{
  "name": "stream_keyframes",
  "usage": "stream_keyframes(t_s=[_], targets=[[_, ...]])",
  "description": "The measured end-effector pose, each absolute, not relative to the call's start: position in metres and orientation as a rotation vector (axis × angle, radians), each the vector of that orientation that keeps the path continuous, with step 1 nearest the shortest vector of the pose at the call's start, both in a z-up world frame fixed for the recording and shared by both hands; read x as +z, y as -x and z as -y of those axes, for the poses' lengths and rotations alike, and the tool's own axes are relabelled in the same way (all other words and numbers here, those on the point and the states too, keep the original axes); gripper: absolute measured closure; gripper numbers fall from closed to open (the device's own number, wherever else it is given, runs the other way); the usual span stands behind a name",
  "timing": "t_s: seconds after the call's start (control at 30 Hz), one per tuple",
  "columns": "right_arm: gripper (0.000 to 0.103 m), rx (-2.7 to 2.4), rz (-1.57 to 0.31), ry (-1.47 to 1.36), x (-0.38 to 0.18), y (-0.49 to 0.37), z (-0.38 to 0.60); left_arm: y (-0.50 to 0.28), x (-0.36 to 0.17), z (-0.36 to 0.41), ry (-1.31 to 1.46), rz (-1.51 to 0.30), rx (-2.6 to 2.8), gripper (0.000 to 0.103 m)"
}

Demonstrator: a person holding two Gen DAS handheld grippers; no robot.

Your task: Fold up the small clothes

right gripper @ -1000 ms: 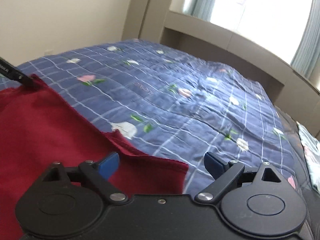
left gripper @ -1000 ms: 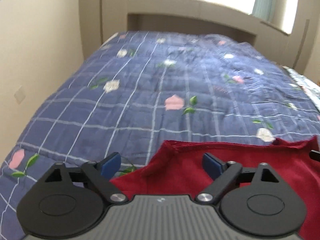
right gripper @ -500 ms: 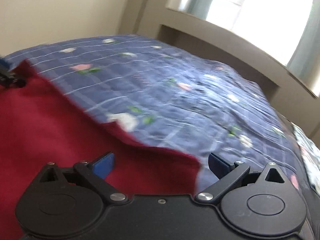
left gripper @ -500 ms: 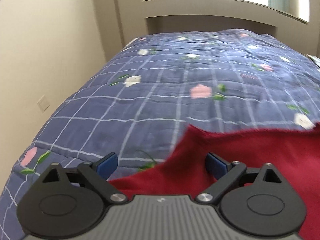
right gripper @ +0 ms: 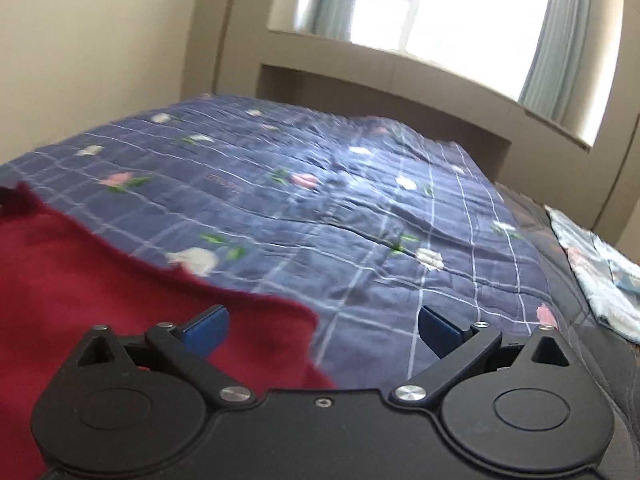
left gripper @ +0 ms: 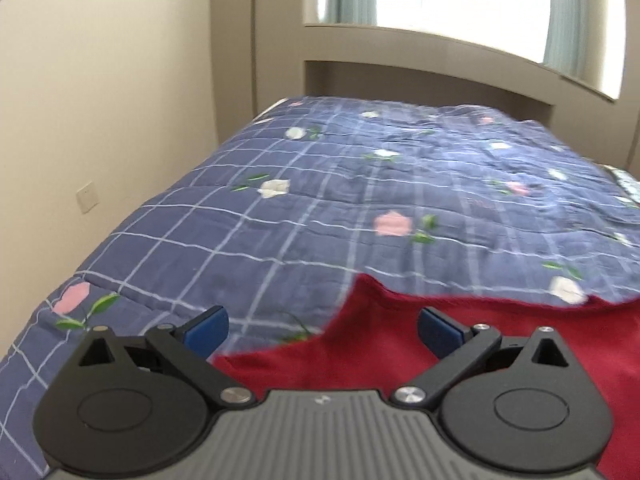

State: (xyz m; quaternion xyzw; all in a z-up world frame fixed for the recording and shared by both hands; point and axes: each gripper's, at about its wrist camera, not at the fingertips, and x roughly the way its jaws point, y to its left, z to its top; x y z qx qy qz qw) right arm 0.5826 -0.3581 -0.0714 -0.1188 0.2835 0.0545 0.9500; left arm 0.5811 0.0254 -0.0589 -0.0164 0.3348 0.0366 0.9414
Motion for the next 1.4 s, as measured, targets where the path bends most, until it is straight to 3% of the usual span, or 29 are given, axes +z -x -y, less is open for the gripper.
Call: stream_keyframes(t_s=[0.23,0.5,0.73,1.07,1.4], targets=[[0.001,0.124,-0.554,0.248,-0.065,-0.495,0.325,-0.513,-0.059,-0.007,0.01,-0.7,0.02,0.0],[0.001,0.014,-0.584,0.352,-0.103,-0.448,0.326,-0.483,-0.094,-0.012,-0.097,-0.728,0.077,0.0],[0.001,-0.053,-0.584,0.269,-0.082,-0.424,0.325,-0.461,-0.067,-0.014,-0.172,-0.736,0.14,0.0],[0.001,0.024,-0.572,0.166,-0.05,-0.336,0.287,-0.38,-0.037,-0.025,-0.013,-0.797,0.162,0.0],[0.001,0.049,-0.621,0.06,-0.062,-0.276,0.265,-0.337,-0.06,-0.039,0.163,-0.876,0.157,0.0]])
